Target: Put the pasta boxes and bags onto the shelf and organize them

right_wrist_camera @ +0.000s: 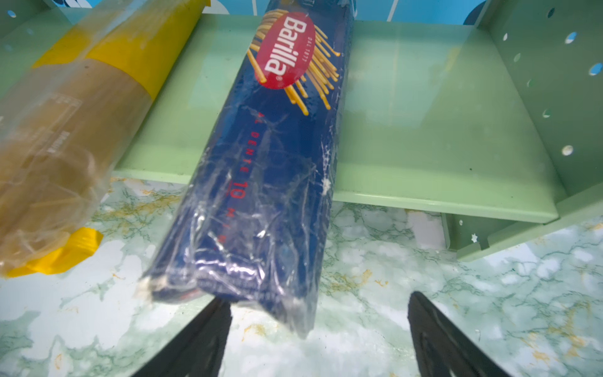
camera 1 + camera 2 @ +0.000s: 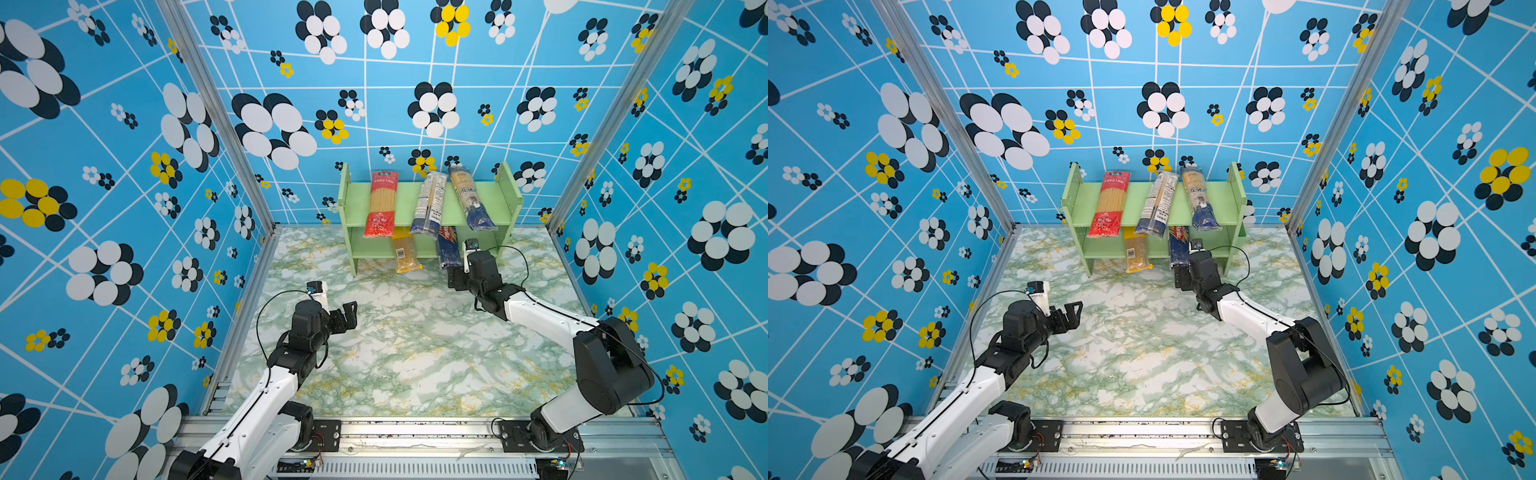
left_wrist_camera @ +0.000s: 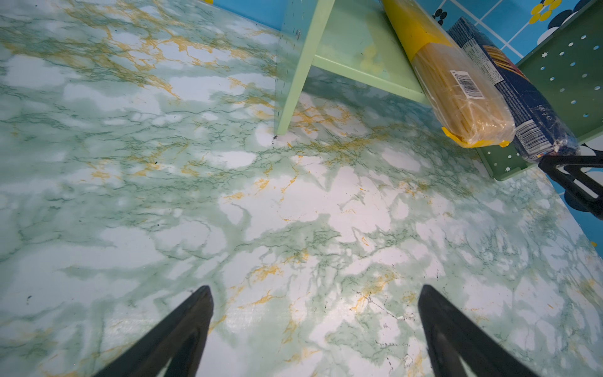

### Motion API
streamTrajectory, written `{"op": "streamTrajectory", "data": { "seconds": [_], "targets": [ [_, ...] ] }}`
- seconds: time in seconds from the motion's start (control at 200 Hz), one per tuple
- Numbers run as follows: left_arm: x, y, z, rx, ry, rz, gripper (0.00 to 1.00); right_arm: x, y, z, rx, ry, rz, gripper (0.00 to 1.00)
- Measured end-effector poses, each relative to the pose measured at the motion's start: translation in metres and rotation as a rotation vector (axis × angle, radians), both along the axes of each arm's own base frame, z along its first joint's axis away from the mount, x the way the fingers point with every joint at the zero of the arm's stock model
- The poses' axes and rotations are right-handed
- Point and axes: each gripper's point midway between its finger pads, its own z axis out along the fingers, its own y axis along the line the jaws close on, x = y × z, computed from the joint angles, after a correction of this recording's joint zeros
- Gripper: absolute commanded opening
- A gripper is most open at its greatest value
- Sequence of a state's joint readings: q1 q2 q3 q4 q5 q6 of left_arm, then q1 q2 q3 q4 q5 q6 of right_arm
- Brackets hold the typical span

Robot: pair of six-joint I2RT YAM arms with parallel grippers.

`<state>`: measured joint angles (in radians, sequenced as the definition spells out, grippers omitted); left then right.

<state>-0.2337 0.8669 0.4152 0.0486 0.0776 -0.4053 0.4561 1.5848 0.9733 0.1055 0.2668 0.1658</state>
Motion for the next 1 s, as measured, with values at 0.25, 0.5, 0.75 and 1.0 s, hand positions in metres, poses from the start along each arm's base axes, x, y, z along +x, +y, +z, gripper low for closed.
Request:
{"op": "streamTrajectory", "data": {
  "seconds": [0.25, 0.5, 0.75, 1.0],
  "targets": [
    [0.006, 0.007, 0.029, 0.048, -0.072, -0.002, 0.99, -0.022, -0.002, 0.011, -0.059, 0.043, 0.115, 0.87],
    [0.017, 0.029, 0.054, 0.161, -0.159, 0.034, 0.99, -0.042, -0.019, 0.031, -0.071, 0.032, 0.179, 0.87],
    [0.037, 0.079, 0.041, 0.217, -0.179, 0.169, 0.99, -0.054, -0.077, -0.021, -0.071, 0.103, 0.052, 0.88],
    [0.040, 0.105, -0.017, 0.249, -0.125, 0.224, 0.99, -0.060, -0.151, -0.055, -0.039, 0.069, -0.158, 0.88]
  ]
}}
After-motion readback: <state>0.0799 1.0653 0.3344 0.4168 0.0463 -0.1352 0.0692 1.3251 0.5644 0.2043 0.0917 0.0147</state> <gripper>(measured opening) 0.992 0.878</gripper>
